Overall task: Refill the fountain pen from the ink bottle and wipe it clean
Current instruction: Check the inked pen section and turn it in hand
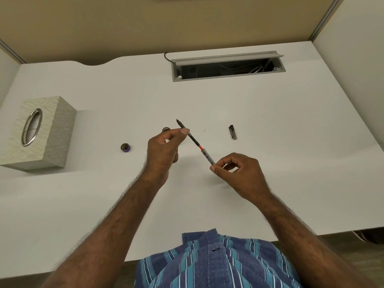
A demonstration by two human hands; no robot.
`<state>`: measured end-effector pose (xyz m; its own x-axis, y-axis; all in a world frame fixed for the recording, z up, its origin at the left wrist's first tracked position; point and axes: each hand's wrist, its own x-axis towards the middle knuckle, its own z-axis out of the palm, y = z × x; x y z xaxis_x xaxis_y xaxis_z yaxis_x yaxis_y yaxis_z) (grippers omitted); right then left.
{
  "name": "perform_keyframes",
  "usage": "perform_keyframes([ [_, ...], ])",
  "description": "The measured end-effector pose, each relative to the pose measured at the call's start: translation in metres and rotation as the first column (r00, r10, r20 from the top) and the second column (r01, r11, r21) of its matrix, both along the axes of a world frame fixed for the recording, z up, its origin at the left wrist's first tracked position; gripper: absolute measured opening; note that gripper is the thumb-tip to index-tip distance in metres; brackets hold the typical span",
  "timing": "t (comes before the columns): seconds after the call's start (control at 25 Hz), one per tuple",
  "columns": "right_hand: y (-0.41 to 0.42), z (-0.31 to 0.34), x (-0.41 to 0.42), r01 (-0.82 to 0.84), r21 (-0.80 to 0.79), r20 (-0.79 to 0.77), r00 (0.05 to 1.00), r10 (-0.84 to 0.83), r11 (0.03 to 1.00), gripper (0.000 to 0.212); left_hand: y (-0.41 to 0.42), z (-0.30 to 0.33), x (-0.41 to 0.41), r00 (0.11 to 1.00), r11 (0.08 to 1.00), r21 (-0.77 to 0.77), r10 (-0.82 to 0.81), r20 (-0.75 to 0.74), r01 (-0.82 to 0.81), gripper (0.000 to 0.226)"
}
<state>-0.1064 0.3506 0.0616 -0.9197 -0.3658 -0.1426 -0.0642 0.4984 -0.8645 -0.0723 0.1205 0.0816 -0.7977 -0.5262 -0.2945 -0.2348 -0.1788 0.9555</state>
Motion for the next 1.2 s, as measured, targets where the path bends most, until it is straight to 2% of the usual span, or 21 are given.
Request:
perform_keyframes([
  [0.72, -0.013, 0.005, 0.0, 0.165, -0.099, -0.037, 0.985, -0.169, 0.981, 0.011, 0.023, 0.0, -0.008, 0.988, 0.99, 0.01, -0.141, 0.067, 0.14, 0.017],
  [1.0, -0.012, 0.008, 0.001, 0.176, -0.12, -0.06, 0.981, -0.184, 0.977, 0.011, 0.017, 0.009, -0.011, 0.974, 0.974, 0.007, -0.227, 0.024, 0.226, 0.017],
  [1.2, -0.017, 0.012, 0.0, 0.179, -0.152, -0.062, 0.98, -0.19, 0.972, 0.01, 0.014, 0.01, -0.016, 0.98, 0.98, -0.01, -0.2, -0.003, 0.2, 0.016],
])
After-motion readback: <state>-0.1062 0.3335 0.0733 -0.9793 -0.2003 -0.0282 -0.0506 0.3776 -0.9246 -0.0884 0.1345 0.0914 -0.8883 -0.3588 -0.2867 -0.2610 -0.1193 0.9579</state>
